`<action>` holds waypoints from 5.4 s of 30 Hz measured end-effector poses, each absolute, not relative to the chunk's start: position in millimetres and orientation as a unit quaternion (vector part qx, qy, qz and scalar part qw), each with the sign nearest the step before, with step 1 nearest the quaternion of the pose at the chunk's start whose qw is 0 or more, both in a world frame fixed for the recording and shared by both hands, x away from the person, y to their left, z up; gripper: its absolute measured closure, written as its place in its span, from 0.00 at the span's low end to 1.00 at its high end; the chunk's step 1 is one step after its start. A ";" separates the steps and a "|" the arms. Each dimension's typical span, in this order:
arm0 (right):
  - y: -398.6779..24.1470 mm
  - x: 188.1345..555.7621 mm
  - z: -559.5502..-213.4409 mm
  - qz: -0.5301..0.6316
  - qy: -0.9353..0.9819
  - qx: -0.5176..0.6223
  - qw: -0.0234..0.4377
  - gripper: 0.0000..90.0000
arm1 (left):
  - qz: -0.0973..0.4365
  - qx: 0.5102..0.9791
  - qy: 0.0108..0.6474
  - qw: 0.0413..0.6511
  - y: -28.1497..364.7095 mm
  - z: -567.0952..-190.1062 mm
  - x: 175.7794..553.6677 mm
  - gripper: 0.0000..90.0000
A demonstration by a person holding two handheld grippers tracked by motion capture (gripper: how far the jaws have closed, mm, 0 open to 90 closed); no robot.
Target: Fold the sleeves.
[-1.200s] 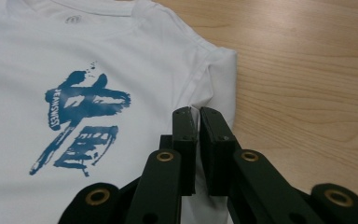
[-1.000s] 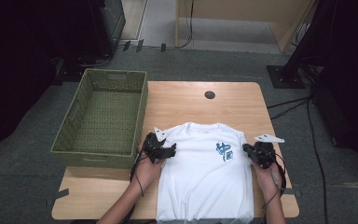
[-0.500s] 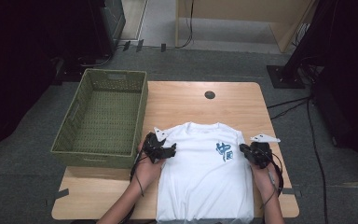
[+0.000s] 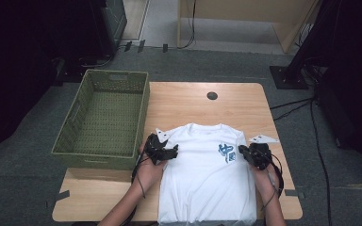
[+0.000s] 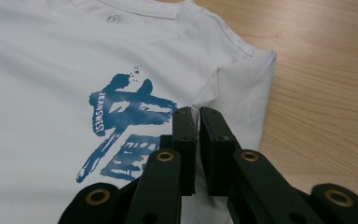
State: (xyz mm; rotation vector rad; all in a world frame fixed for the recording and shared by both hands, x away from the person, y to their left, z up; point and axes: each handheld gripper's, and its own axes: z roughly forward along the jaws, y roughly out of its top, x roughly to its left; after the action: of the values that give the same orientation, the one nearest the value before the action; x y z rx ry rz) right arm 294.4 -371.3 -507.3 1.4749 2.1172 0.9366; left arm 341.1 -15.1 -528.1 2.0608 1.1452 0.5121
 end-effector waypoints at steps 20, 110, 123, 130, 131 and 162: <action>-356.8 296.8 -506.5 0.336 0.764 0.515 0.194 0.96 | 0.198 0.798 0.444 0.356 -15.1 -528.1 341.1 0.28; -378.5 308.2 -519.0 0.372 0.736 0.532 0.192 0.73 | 0.198 0.798 0.444 0.356 -15.1 -528.1 341.1 0.28; -373.7 308.1 -529.6 0.364 0.756 0.507 0.195 0.39 | 0.196 0.796 0.450 0.354 -16.5 -527.2 343.3 0.28; -364.3 309.6 -530.5 0.360 0.756 0.509 0.199 0.33 | 0.184 0.796 0.464 0.343 -17.5 -522.6 345.5 0.28; -364.1 309.7 -530.5 0.359 0.756 0.510 0.201 0.33 | 0.184 0.796 0.463 0.343 -17.2 -522.2 345.2 0.28; -381.5 309.2 -532.0 0.338 0.726 0.553 0.232 0.29 | 0.180 0.795 0.470 0.340 -12.0 -521.1 339.2 0.28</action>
State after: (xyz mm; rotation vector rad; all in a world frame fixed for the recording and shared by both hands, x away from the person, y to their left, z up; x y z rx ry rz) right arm 309.2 -381.5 -532.0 1.5184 1.9944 0.9281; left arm 339.2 -12.0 -521.1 2.0681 1.2223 0.4687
